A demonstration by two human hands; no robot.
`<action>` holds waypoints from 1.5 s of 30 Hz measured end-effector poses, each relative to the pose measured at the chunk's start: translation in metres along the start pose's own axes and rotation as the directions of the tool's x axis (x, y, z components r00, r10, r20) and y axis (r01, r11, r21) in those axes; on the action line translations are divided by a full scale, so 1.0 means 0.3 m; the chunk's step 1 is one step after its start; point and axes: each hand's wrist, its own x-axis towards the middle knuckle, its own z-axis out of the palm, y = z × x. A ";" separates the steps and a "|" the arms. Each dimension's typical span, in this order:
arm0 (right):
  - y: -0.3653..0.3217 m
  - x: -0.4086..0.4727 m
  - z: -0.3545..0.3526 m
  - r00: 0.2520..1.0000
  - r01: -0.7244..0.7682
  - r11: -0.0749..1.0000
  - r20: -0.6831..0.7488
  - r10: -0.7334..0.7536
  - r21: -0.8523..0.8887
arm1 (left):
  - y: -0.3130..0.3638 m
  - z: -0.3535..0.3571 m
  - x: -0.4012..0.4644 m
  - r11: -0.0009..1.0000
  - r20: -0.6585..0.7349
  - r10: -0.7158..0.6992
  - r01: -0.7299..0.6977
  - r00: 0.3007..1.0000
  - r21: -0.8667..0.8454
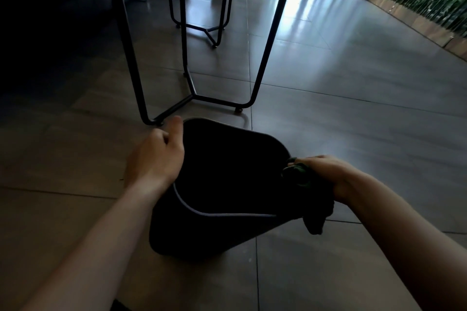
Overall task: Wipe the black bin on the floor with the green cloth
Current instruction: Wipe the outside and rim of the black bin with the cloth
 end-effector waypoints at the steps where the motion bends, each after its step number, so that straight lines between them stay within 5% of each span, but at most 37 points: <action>1: 0.002 -0.011 -0.005 1.000 0.009 1.000 -0.015 -0.008 0.011 | 0.006 0.015 0.001 0.999 0.010 0.001 -0.001 1.000 -0.034; 8: -0.018 -0.097 -0.003 0.996 0.080 0.987 0.037 -0.085 0.136 | -0.028 0.081 0.017 0.953 0.212 -0.040 0.101 0.976 -0.285; 14: 0.006 -0.123 0.033 0.986 0.156 0.975 0.033 -0.163 0.159 | -0.054 0.063 0.020 0.994 0.237 -0.051 0.073 0.970 -0.087; 23: 0.009 -0.107 0.109 0.958 0.270 0.932 -0.033 -0.286 -0.242 | -0.078 0.064 -0.025 0.969 0.092 -0.005 -0.018 0.996 0.247; 30: -0.008 -0.129 0.135 0.938 0.262 0.856 -0.090 -0.334 -0.446 | -0.101 0.076 -0.030 0.937 0.129 0.082 -0.120 0.988 0.328; 35: 0.008 -0.150 0.130 0.943 0.267 0.907 -0.107 -0.315 -0.324 | -0.095 0.056 -0.039 0.939 0.155 0.068 -0.116 0.985 0.324; 38: 0.016 -0.156 0.106 0.937 0.288 0.943 -0.151 -0.313 -0.167 | -0.035 0.031 -0.060 0.906 0.096 0.274 -0.291 0.957 0.308; 42: -0.013 -0.184 0.049 0.926 0.309 0.947 -0.257 -0.278 0.087 | 0.090 0.026 -0.134 0.797 0.185 0.604 -0.590 0.775 -0.128; 45: -0.048 -0.228 0.059 0.967 0.249 0.906 -0.133 -0.216 0.341 | 0.156 0.065 -0.218 0.724 0.317 0.689 -0.606 0.651 -0.329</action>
